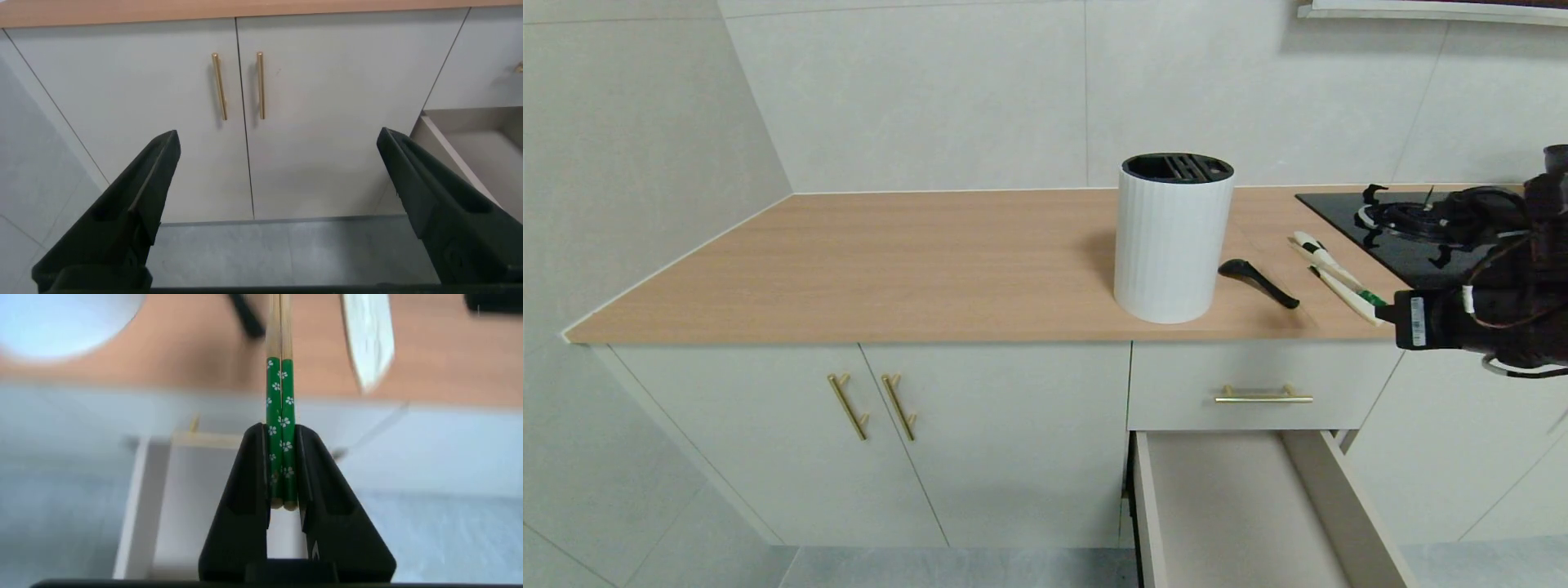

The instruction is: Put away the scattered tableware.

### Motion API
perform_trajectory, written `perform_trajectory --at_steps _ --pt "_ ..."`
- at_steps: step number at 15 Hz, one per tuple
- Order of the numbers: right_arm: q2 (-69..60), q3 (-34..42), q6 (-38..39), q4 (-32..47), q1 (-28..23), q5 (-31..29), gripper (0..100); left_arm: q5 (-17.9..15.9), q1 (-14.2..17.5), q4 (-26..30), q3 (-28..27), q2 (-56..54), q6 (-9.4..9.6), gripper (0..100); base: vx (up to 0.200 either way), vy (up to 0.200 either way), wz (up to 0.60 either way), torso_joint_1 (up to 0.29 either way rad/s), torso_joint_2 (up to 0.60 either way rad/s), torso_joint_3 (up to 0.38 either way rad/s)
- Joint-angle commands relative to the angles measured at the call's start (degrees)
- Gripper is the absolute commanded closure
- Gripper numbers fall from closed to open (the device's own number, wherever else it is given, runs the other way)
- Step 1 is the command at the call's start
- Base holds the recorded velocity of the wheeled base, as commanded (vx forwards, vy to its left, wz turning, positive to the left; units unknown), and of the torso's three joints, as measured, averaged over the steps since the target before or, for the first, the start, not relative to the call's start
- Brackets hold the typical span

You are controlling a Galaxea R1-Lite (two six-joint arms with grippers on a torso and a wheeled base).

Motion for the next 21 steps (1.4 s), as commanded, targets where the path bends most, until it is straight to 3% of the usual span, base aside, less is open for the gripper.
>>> perform_trajectory --at_steps 1,6,10,16,21 --pt "-11.7 3.8 0.1 6.1 0.0 5.9 100 0.0 0.0 0.0 0.0 0.0 -0.01 0 0.0 0.0 0.0 0.0 0.0 0.0" --pt "-20.5 4.2 -2.3 18.0 0.7 10.4 100 0.0 0.0 0.0 0.0 0.0 -0.01 0 0.0 0.0 0.0 0.0 0.0 0.0" --pt "-22.3 4.5 -4.7 21.6 0.7 18.0 100 0.0 0.0 0.0 0.0 0.0 -0.01 0 0.0 0.0 0.0 0.0 0.0 0.0" --pt "-18.7 7.0 -6.1 23.0 6.2 19.8 100 0.1 0.0 0.0 0.0 0.0 -0.01 0 0.0 0.0 0.0 0.0 0.0 0.0" --pt "-15.2 7.9 -6.1 22.7 7.2 19.8 100 0.0 0.0 -0.1 0.0 0.0 -0.01 0 0.0 0.0 0.0 -0.016 0.03 0.018"
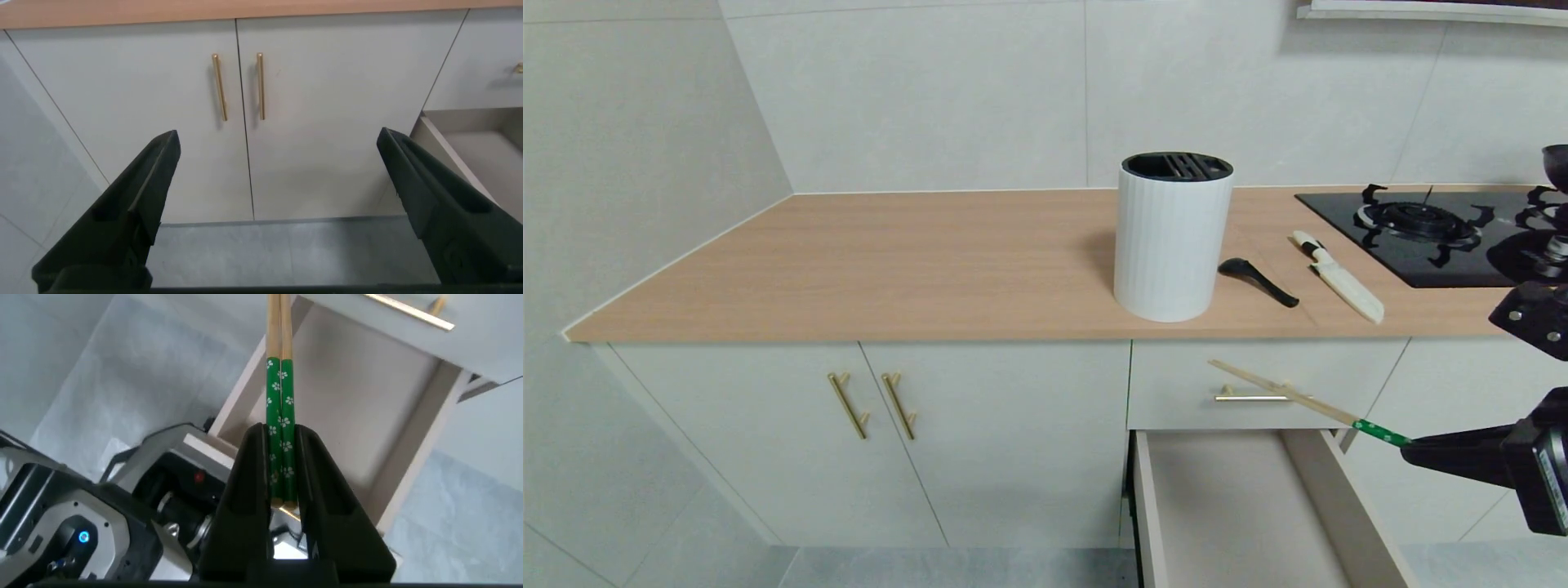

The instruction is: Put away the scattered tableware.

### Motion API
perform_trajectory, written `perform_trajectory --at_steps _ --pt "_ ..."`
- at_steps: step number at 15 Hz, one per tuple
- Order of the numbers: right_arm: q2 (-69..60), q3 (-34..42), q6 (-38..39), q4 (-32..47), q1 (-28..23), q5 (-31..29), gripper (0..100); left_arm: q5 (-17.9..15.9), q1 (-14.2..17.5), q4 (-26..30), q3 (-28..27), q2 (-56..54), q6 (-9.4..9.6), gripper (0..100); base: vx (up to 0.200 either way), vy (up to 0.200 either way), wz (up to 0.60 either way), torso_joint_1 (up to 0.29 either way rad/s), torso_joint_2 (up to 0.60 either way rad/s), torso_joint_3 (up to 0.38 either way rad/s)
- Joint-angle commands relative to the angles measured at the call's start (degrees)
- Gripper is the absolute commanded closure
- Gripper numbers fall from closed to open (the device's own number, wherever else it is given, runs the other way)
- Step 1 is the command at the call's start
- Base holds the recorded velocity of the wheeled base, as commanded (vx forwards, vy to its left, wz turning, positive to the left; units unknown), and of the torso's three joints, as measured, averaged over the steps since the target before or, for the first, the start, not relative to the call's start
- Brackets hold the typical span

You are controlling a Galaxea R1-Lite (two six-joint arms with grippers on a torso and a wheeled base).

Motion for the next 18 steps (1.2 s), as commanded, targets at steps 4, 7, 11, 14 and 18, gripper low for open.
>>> perform_trajectory --at_steps 4,7,11,14,18 --pt "3.2 0.5 -0.1 -0.1 0.2 0.0 100 0.0 0.0 0.0 0.0 0.0 -0.01 0 0.0 0.0 0.0 -0.166 0.4 0.231" --pt "4.2 0.5 -0.1 -0.1 0.2 -0.1 100 0.0 0.0 0.0 0.0 0.0 -0.01 0 0.0 0.0 0.0 -0.188 0.47 0.277" --pt "5.8 0.5 -0.1 -0.1 0.2 -0.1 100 0.0 0.0 0.0 0.0 0.0 -0.01 0 0.0 0.0 0.0 -0.176 0.47 0.29" --pt "6.4 0.5 -0.1 -0.1 0.2 -0.1 100 0.0 0.0 0.0 0.0 0.0 -0.01 0 0.0 0.0 0.0 -0.154 0.45 0.303" --pt "7.3 0.8 -0.1 -0.2 0.3 -0.1 100 0.0 0.0 0.0 0.0 0.0 -0.01 0 0.0 0.0 0.0 -0.11 0.4 0.293"
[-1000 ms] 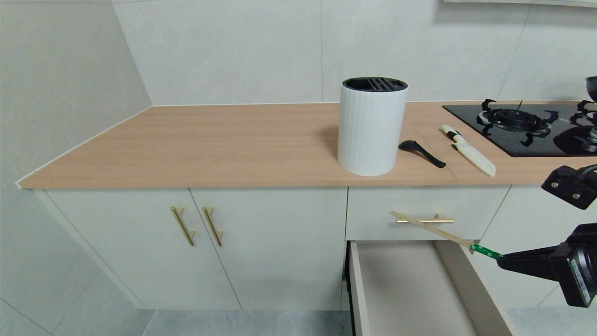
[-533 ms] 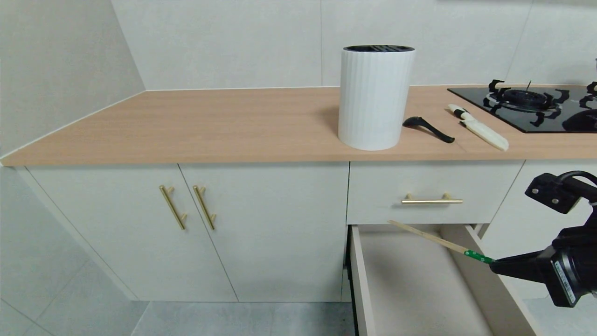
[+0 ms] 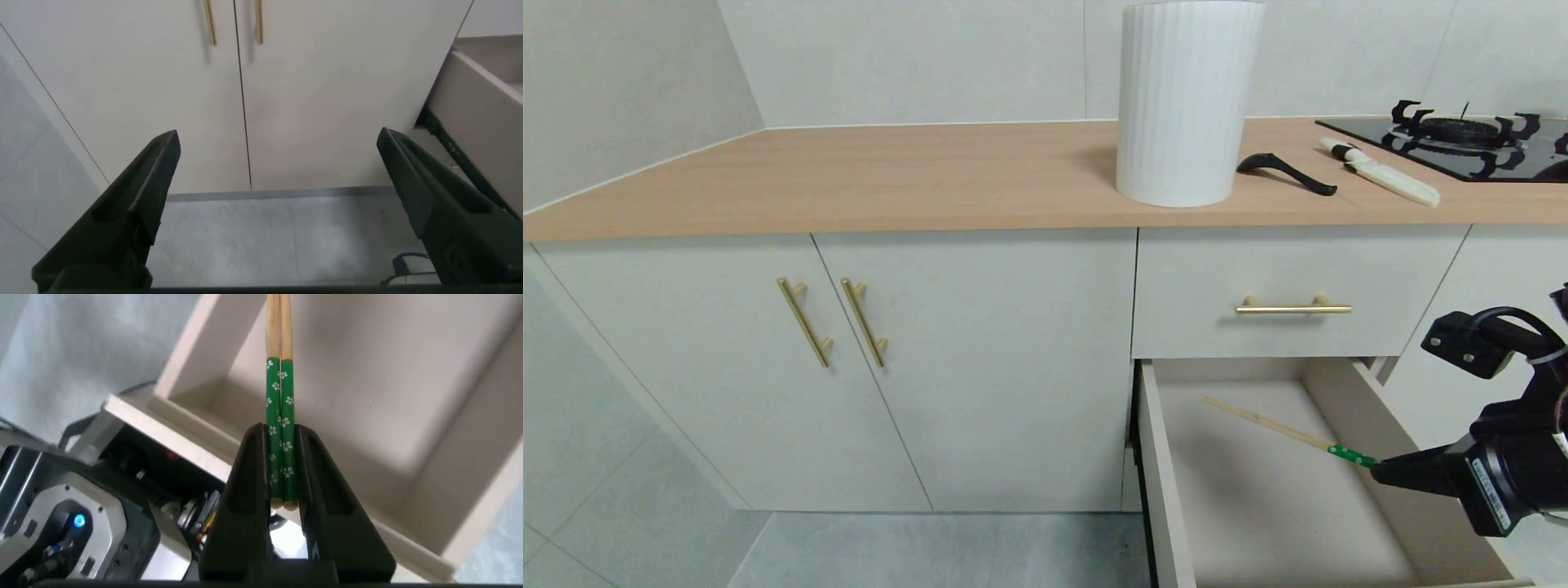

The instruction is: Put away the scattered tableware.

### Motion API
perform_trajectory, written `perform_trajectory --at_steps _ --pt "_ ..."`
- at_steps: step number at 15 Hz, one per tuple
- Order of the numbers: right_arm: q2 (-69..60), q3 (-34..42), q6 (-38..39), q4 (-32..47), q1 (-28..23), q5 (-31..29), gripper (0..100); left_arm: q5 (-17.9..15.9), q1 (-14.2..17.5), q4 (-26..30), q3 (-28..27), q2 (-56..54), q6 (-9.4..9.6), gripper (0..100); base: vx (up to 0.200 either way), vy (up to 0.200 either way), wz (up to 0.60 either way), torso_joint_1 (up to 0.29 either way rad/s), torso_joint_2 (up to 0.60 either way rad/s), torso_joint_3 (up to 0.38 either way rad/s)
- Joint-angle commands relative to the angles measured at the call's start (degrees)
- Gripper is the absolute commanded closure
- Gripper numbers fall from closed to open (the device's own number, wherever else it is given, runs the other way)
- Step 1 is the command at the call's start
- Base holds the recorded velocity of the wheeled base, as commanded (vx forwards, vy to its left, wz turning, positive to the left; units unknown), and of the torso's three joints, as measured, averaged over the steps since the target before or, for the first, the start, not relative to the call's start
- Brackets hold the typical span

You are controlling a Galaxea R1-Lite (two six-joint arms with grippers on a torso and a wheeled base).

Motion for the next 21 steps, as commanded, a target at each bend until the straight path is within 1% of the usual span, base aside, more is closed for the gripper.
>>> perform_trajectory --at_steps 1,4,9,14,16,19,21 --pt "1.0 0.3 0.0 -0.3 0.6 -0.1 100 0.0 0.0 0.0 0.0 0.0 -0.01 0 0.0 0.0 0.0 -0.036 0.16 0.115" --pt "2.4 0.7 0.1 -2.4 1.0 -0.1 100 0.0 0.0 0.0 0.0 0.0 -0.01 0 0.0 0.0 0.0 -0.01 0.05 0.029" --pt "9.4 0.5 0.1 -6.0 1.0 -0.1 100 0.0 0.0 0.0 0.0 0.0 -0.01 0 0.0 0.0 0.0 0.0 0.0 0.0" --pt "17.1 0.3 1.4 -11.9 1.0 -0.7 100 0.0 0.0 0.0 0.0 0.0 -0.01 0 0.0 0.0 0.0 0.0 0.0 0.0" --pt "21.1 -0.1 6.9 -17.3 1.7 -4.0 100 0.0 0.0 0.0 0.0 0.0 -0.01 0 0.0 0.0 0.0 0.0 0.0 0.0" --pt "25.6 -0.1 11.6 -24.2 3.8 -6.7 100 0.0 0.0 0.0 0.0 0.0 -0.01 0 0.0 0.0 0.0 0.0 0.0 0.0" --pt "29.3 -0.4 14.6 -28.9 5.3 -10.0 100 0.0 0.0 0.0 0.0 0.0 -0.01 0 0.0 0.0 0.0 0.0 0.0 0.0"
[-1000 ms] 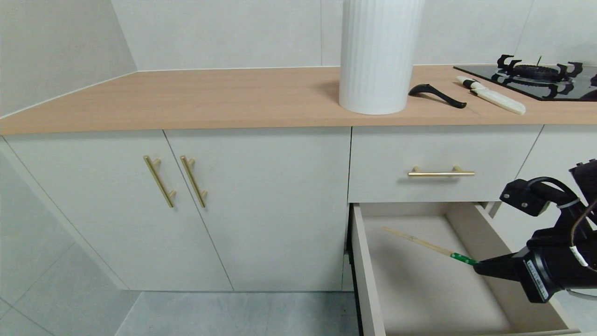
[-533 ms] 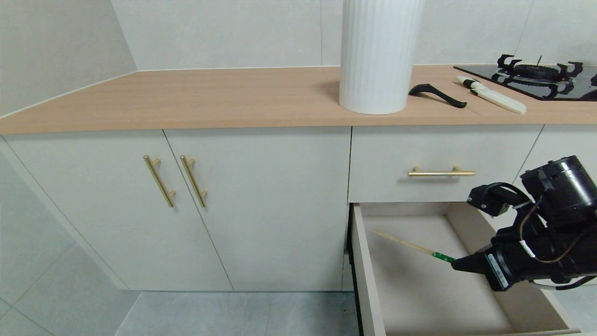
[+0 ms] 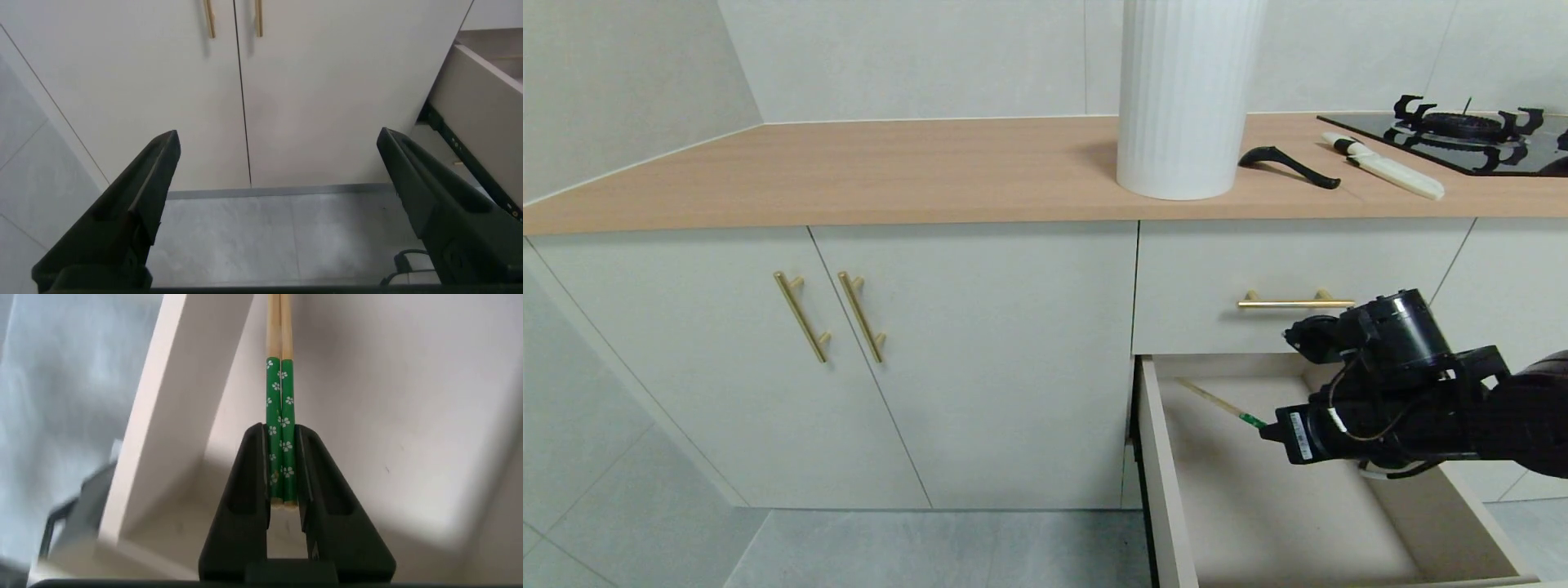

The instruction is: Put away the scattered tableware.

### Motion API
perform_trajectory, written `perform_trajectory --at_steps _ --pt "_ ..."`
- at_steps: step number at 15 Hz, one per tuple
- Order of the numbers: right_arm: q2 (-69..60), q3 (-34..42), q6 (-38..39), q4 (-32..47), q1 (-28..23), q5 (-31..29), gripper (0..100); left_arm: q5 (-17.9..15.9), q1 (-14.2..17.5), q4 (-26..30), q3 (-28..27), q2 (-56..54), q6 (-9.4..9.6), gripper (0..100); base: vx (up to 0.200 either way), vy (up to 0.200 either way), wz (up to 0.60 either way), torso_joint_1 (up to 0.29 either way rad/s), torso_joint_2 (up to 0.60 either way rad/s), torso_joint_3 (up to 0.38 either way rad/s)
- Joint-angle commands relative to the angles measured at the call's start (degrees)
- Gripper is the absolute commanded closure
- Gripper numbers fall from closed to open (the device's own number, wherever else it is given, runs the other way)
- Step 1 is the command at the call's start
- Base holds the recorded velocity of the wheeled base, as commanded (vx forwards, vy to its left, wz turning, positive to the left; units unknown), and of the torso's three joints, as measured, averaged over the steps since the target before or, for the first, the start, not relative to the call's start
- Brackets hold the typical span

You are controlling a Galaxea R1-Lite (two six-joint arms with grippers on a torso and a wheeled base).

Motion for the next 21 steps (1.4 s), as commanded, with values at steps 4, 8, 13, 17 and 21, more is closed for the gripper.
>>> perform_trajectory --at_steps 4,8,13,17,21 --pt "11.8 -2.2 6.6 -8.0 2.0 -7.0 100 0.0 0.0 0.0 0.0 0.0 -0.01 0 0.0 0.0 0.0 0.0 0.0 0.0" --pt "16.3 -3.0 8.1 -13.4 2.0 -10.0 100 0.0 0.0 0.0 0.0 0.0 -0.01 0 0.0 0.0 0.0 0.0 0.0 0.0" --pt "20.9 -4.1 9.6 -16.6 2.0 -12.1 100 0.0 0.0 0.0 0.0 0.0 -0.01 0 0.0 0.0 0.0 0.0 0.0 0.0" --pt "25.2 -4.2 9.6 -16.7 2.5 -12.1 100 0.0 0.0 0.0 0.0 0.0 -0.01 0 0.0 0.0 0.0 0.0 0.0 0.0" --pt "29.2 -4.7 9.4 -16.7 2.9 -12.1 100 0.0 0.0 0.0 0.0 0.0 -0.01 0 0.0 0.0 0.0 0.0 0.0 0.0"
